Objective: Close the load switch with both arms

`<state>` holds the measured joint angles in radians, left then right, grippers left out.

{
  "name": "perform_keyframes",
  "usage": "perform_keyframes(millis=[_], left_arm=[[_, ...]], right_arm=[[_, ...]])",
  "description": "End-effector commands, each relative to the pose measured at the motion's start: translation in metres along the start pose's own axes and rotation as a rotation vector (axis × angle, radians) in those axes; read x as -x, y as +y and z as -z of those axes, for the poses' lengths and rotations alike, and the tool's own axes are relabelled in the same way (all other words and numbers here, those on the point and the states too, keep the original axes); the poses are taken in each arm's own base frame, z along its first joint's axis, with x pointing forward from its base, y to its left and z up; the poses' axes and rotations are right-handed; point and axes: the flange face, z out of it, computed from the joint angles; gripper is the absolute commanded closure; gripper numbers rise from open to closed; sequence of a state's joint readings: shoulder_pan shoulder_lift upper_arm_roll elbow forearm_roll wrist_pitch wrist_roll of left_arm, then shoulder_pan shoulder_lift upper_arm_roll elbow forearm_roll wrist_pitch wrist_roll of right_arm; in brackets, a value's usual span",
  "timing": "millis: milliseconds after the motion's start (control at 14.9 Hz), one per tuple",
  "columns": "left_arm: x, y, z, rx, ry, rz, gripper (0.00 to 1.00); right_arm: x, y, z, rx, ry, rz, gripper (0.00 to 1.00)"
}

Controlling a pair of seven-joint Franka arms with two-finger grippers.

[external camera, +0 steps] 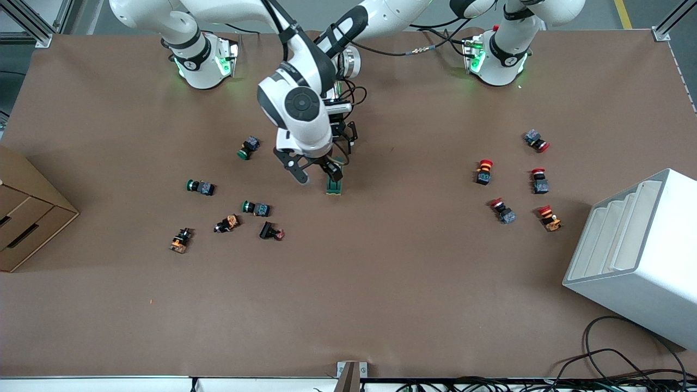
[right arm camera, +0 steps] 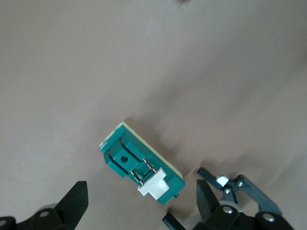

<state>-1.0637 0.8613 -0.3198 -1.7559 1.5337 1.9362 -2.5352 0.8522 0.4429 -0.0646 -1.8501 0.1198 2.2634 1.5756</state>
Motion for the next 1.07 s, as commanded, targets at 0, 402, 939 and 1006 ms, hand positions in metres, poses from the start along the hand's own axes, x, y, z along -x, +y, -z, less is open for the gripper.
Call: perform_keyframes(millis=[0, 402, 939, 1006], left_arm=[[0.011, -0.009, -0.004, 0.004, 0.035, -0.020, 0.02], [0.026, -0.016, -0.010, 0.007, 0.065, -0.022, 0.02], [0.031, -0.016, -0.010, 0.010, 0.063, -0.024, 0.01], [0.031, -0.016, -0.010, 0.010, 0.063, -0.022, 0.01]], right_arm=[[0.017, 0.001, -0.026, -0.006, -0.001, -0.006, 0.00], [0.037, -0.001, -0.065, -0.028, -0.017, -0.004, 0.00], [0.043, -0.003, -0.087, -0.056, -0.010, -0.007, 0.00], [0.042, -0.004, -0.088, -0.067, -0.010, -0.008, 0.00]])
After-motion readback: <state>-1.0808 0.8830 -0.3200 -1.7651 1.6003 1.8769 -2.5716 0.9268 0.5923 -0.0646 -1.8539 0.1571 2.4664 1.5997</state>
